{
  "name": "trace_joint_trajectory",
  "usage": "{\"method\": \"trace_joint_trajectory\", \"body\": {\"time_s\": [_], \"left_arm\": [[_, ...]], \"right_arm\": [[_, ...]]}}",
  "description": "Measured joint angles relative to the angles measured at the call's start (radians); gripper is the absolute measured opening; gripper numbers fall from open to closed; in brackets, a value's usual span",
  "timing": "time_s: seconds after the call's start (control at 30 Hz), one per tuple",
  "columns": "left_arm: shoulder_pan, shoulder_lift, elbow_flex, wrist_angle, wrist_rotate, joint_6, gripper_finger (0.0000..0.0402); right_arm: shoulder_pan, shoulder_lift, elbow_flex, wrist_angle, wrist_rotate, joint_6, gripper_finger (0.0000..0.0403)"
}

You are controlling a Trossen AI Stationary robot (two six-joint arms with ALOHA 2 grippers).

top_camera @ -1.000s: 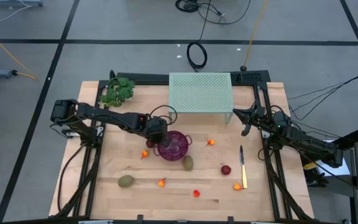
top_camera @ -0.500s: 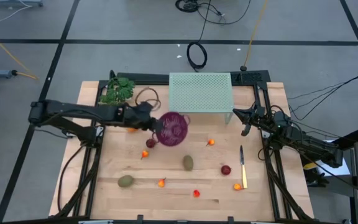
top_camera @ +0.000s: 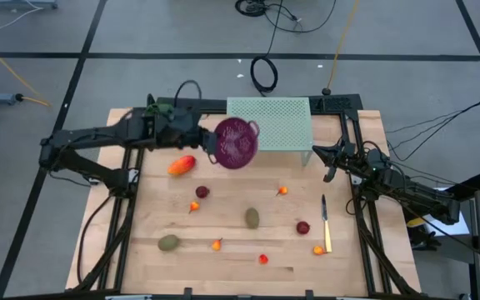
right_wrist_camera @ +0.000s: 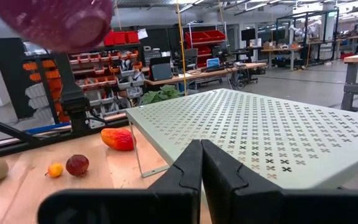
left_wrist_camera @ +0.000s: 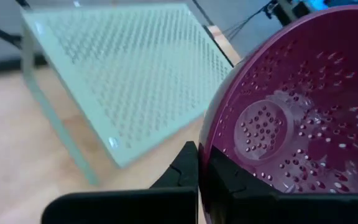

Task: Pick & Place Fruit
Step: Put the violet strainer bowl on the shelf

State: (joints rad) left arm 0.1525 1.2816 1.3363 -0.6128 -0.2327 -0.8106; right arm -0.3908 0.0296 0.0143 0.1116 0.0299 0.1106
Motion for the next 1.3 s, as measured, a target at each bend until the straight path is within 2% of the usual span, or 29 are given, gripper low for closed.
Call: {"method": "trace_joint_trajectory", "body": {"time_s": [0.1,0.23,0.5,0.7,0.97,1.13,1.3], "left_arm": [[0.031,0.045,0.107,-0.117,-0.007,0.038,0.0000],[0.071,0.104,0.212,-0.191,-0.003,0.076,0.0000],[0.158,0.223,0.371,-0.202,0.050,0.160,0.0000],[0.200,0.314,0.471,-0.208,0.080,0.204,0.0000],[0.232,0.437,0.592,-0.296,0.131,0.229,0.0000],[0.233,0.484,0.660,-0.336,0.132,0.238,0.0000],[0.246,0.493,0.674,-0.342,0.128,0.233,0.0000]], "right_arm": [[0.000,0.000,0.000,-0.005,0.000,0.000,0.0000],[0.000,0.000,0.000,-0.015,0.000,0.000,0.0000],[0.000,0.000,0.000,-0.016,0.000,0.000,0.0000],[0.000,0.000,0.000,-0.016,0.000,0.000,0.0000],[0.000,0.000,0.000,-0.017,0.000,0.000,0.0000],[0.000,0.000,0.000,-0.019,-0.001,0.000,0.0000],[0.000,0.000,0.000,-0.019,-0.001,0.000,0.0000]]}}
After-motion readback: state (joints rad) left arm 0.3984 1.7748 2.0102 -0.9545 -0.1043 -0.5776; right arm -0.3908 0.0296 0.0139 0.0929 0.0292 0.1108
